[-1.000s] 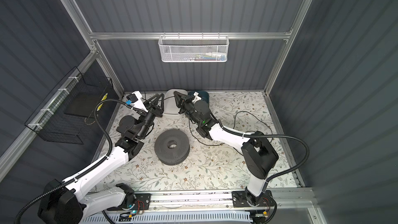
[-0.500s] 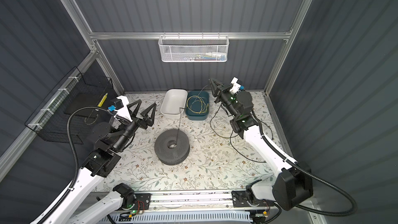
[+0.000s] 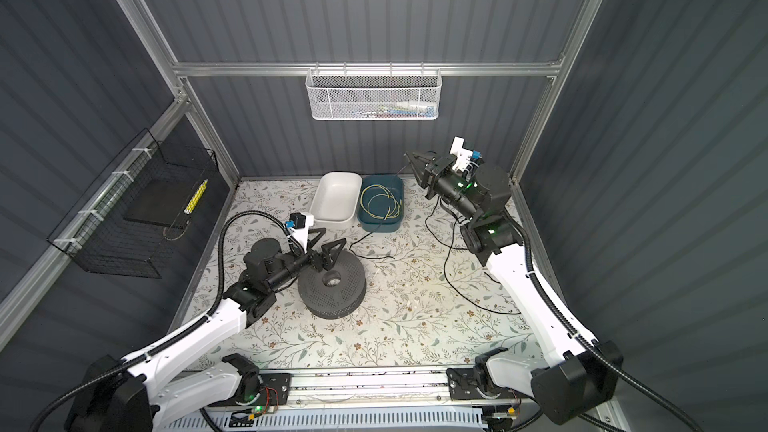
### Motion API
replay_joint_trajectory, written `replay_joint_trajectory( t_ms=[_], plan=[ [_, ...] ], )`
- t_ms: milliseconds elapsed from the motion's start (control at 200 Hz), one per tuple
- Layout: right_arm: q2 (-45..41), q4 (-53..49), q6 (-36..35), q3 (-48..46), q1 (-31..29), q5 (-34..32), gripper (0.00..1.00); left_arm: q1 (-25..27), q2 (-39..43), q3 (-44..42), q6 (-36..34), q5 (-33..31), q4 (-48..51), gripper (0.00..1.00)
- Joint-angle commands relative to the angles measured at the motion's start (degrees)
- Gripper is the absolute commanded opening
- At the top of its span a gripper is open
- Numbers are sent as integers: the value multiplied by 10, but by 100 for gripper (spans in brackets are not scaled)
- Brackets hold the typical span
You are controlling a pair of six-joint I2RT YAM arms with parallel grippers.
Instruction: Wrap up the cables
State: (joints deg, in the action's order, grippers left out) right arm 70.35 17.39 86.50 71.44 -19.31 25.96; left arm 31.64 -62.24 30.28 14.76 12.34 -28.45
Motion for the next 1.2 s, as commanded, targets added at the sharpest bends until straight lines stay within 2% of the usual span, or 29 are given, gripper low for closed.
replay_joint_trajectory(
  t_ms=[0, 190, 270, 300, 380, 460, 585, 605, 740, 845, 950, 1085, 1196],
  plan=[
    [-10, -8, -11, 20, 5, 24, 0, 9, -15, -30, 37, 32, -150, 86],
    [-8, -19, -8, 43, 20, 32, 0, 23, -30, -57, 9, 43, -173, 86],
    [-3, -19, -2, 56, 26, 38, 0, 26, -14, -61, -17, 61, -141, 88],
    [-2, -21, -2, 61, 27, 39, 0, 30, -9, -63, -28, 88, -138, 89],
    [2, -20, 0, 72, 27, 39, 0, 52, -7, -66, -68, 97, -133, 90],
    [3, -16, 5, 77, 27, 38, 0, 82, -19, -65, -107, 81, -141, 91],
    [0, -10, 12, 75, 27, 38, 0, 103, -78, -42, -130, 70, -191, 88],
    [-1, -10, 14, 74, 27, 38, 0, 106, -89, -38, -133, 46, -205, 86],
    [-9, -6, 18, 71, 27, 36, 0, 107, -174, -12, -122, 20, -292, 83],
    [-17, -7, 19, 70, 27, 34, 0, 108, -237, -3, -102, 14, -356, 78],
    [-24, -11, 17, 66, 28, 29, 0, 108, -289, 2, -70, 22, -428, 63],
    [-24, -11, 21, 61, 32, 27, 0, 111, -313, 5, -64, 11, -473, 51],
    [-23, -9, 23, 52, 37, 22, 0, 113, -310, 12, -71, 16, -462, 30]
  ],
)
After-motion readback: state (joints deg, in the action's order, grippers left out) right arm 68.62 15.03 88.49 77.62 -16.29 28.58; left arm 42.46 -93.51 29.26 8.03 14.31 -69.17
